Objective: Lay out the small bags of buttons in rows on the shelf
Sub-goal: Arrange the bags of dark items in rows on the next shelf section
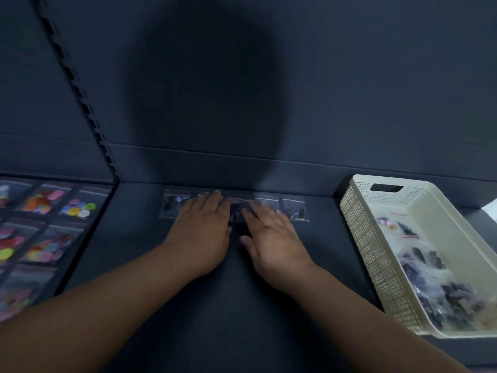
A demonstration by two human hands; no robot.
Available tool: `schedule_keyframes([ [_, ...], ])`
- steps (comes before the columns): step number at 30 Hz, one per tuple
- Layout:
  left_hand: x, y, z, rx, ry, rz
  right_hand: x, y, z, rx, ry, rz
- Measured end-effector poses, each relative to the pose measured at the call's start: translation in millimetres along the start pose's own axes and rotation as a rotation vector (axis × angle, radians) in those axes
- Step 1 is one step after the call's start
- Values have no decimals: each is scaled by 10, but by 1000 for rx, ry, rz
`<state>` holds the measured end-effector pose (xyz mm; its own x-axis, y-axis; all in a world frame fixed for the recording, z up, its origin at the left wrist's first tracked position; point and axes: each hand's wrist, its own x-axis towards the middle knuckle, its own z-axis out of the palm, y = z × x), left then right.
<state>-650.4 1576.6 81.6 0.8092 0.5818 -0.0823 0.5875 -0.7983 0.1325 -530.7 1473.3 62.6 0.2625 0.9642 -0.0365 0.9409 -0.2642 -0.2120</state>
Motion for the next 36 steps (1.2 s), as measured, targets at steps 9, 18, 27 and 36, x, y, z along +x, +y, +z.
schedule_keyframes([
  [9,-136,-164,137,27,-56,31,88,-97,82,-72,-62,-42],
  [18,-145,-183,66,-4,-10,51,36,-130,-41,-68,-38,-28],
  [27,32,308,-376,-195,196,205,-251,102,-693,-28,311,51],
  [36,121,1471,-431,-382,-11,377,-1012,1308,-1132,-10,362,412],
])
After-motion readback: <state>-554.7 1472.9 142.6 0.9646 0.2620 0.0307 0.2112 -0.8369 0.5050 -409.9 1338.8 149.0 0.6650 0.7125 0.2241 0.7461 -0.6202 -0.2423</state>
